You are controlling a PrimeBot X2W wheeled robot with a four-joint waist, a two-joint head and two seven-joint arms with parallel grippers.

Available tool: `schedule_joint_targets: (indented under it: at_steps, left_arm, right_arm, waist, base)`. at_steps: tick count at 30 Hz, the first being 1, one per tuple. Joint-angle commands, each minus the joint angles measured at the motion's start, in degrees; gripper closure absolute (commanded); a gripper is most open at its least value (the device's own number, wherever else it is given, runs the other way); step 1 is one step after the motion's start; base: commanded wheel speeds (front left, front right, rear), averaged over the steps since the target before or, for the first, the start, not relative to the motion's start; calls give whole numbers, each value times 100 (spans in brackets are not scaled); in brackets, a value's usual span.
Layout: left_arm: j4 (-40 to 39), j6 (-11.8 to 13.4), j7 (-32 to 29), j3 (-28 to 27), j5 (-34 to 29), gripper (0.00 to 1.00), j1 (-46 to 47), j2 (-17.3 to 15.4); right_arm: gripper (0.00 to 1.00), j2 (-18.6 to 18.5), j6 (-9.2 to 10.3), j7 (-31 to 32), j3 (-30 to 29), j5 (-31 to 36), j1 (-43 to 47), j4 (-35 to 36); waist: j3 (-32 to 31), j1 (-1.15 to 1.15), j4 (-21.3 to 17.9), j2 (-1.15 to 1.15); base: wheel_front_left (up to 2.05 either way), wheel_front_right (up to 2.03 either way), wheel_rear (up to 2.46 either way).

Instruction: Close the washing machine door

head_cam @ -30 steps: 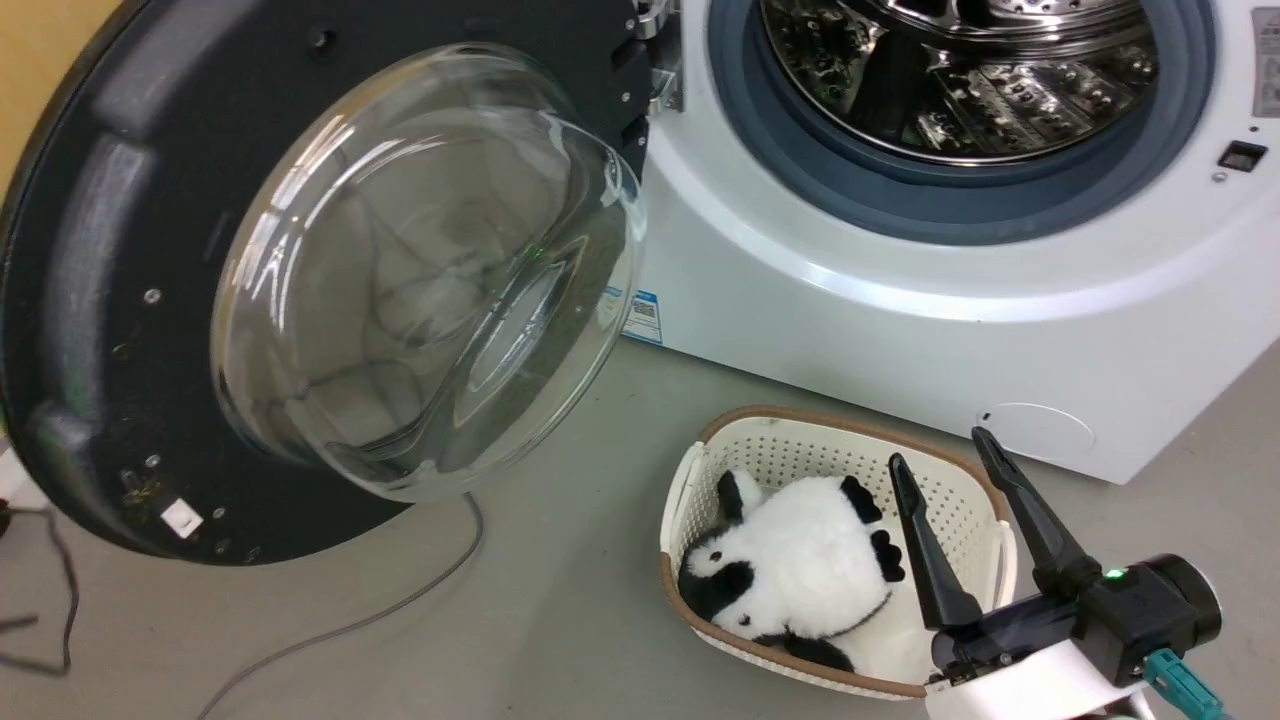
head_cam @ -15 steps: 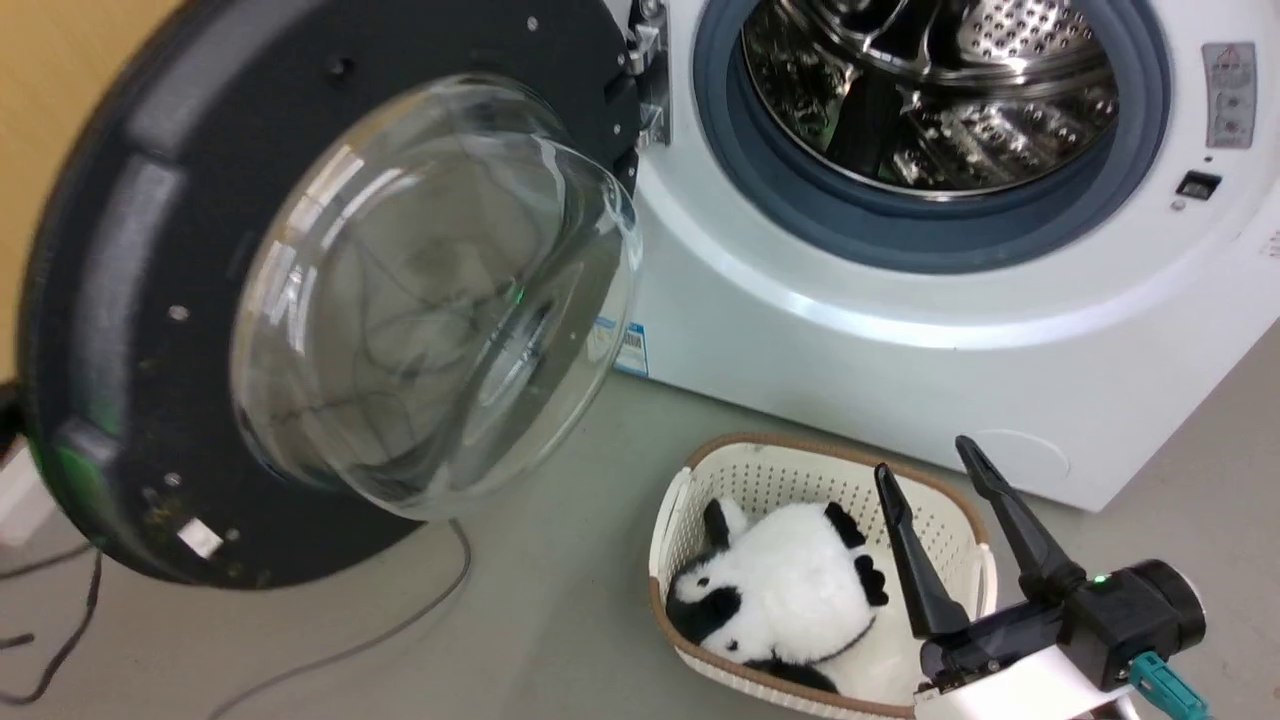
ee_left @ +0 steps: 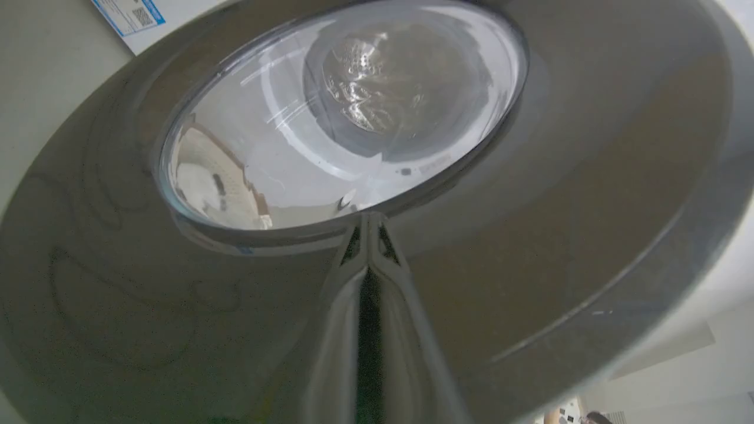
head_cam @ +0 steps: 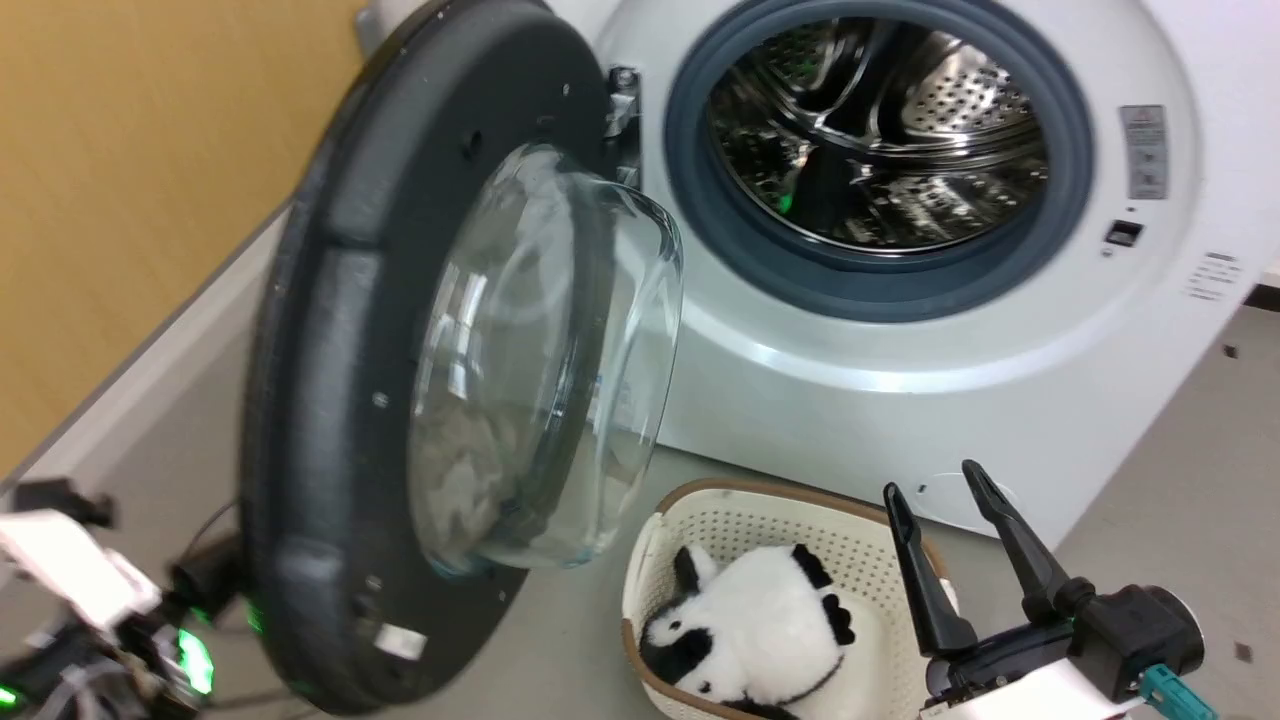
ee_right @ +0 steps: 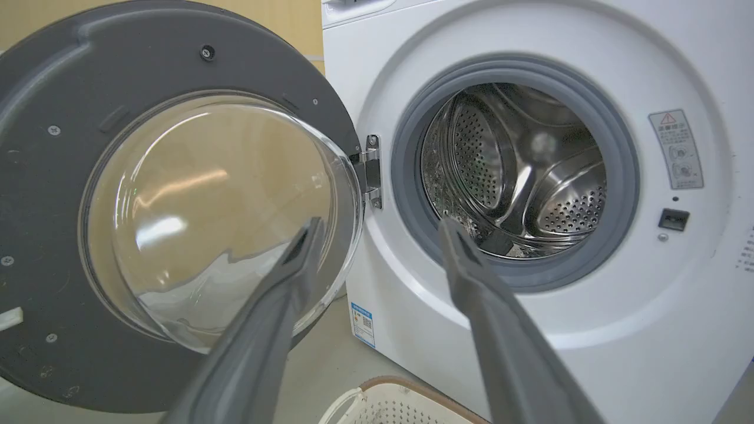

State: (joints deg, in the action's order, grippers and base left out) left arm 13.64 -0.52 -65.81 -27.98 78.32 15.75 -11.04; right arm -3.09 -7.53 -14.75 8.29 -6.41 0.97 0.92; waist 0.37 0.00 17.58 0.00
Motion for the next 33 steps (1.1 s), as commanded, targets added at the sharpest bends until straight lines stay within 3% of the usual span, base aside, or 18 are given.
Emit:
schedule_joint_targets:
  at_steps: [1,4,12,16,22,33]
  left_arm:
    - [-205,46,-84,117,27,100,-224,201]
    - [-939,109,-247,544,28,100,-786,621]
    - [-1560,35,82,1512,555,100,-1367,810]
    - [-1573,-60,757,2105,1022,100,-1498,813]
    - [-1288,-358,1738,2762,1108,100,-1435,815]
    - [-271,-625,3883,3218,1320,100,-447,815]
  right_arm:
    - [0,20,4,-25,-22,-86,65,-6]
    - [0,20,4,-25,-103,-101,92,1]
    - [0,21,4,-25,-287,33,87,-19]
    - [0,21,4,-25,-389,46,26,0]
    - [0,21,4,-25,-466,21,-26,35]
    - [0,21,4,-25,-515,-102,-116,106]
  waist:
    - [-39,0,-115,0]
    - [1,0,-457,0]
    - [180,0,-1247,0]
    - [295,0,-1754,0]
    - [483,0,-2484,0]
    - [922,0,-3414,0]
  base:
    - [0,0,0]
    - [0,0,0]
    - [0,0,0]
    - [0,0,0]
    - [0,0,0]
    - [0,0,0]
